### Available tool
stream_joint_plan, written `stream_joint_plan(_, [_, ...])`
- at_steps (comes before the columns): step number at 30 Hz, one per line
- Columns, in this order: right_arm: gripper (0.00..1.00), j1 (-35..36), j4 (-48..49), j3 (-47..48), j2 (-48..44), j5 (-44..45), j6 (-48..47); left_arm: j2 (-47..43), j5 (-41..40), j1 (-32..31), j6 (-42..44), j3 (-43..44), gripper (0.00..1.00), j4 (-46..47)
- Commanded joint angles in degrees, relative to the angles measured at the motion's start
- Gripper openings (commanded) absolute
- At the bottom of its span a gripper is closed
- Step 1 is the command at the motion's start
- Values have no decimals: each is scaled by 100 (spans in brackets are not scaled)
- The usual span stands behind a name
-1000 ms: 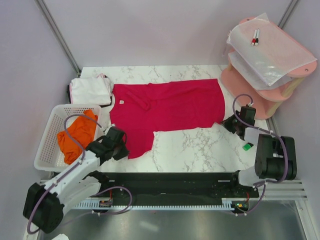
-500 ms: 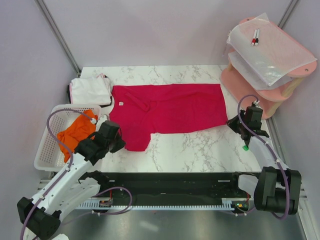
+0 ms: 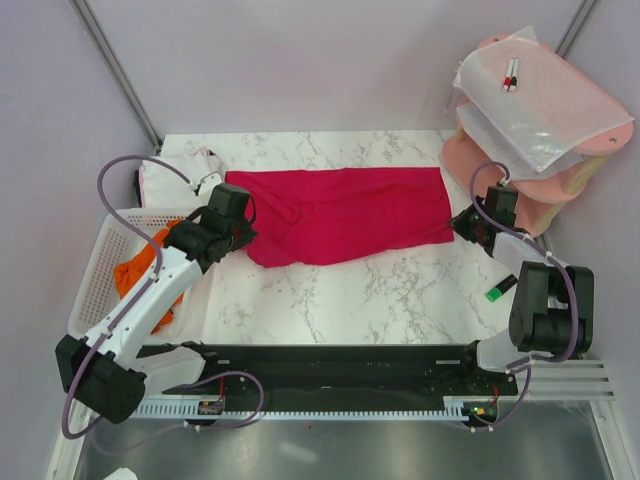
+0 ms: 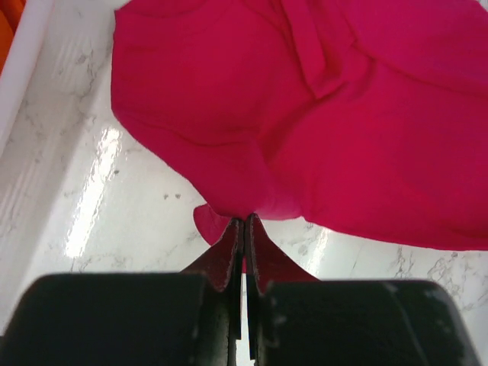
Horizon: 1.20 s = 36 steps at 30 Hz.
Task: Fold and stack the t-shirts
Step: Fold the other side of the tshirt into a rectangle
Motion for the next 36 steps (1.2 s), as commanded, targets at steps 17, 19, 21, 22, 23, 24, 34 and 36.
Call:
stream_joint_plan(17, [0, -19, 1018, 2062, 2016, -366, 573, 1795, 846, 1401, 1163, 1765, 2, 1054])
stream_joint_plan(19, [0, -27, 1027, 2177, 2182, -366, 625, 2014, 872, 1445, 1215, 1907, 2, 1054])
stream_joint_plan(21, [0, -19, 1018, 2361, 2306, -358, 634, 2268, 907, 1516, 1277, 2144, 2, 1054])
stream_joint_plan(22, [0, -27, 1027, 2414, 2411, -358, 652, 2357, 942, 1533, 1277, 2223, 2, 1054])
stream_joint_plan(23, [0, -28, 1001, 2476, 2447, -332, 652, 2471, 995, 1586, 1303, 2302, 2, 1046])
stream_joint_plan(24, [0, -28, 1000, 2546, 2482, -323, 669, 2550, 1039, 1604, 1321, 2433, 2, 1046])
stream_joint_plan(34, [0, -28, 965, 2863, 2895, -121, 775, 3509, 1268, 1823, 1400, 3173, 2, 993])
stream_joint_plan(36, [0, -28, 1018, 2749, 2869, 19, 801, 3597, 1242, 1867, 1347, 3252, 2, 1002])
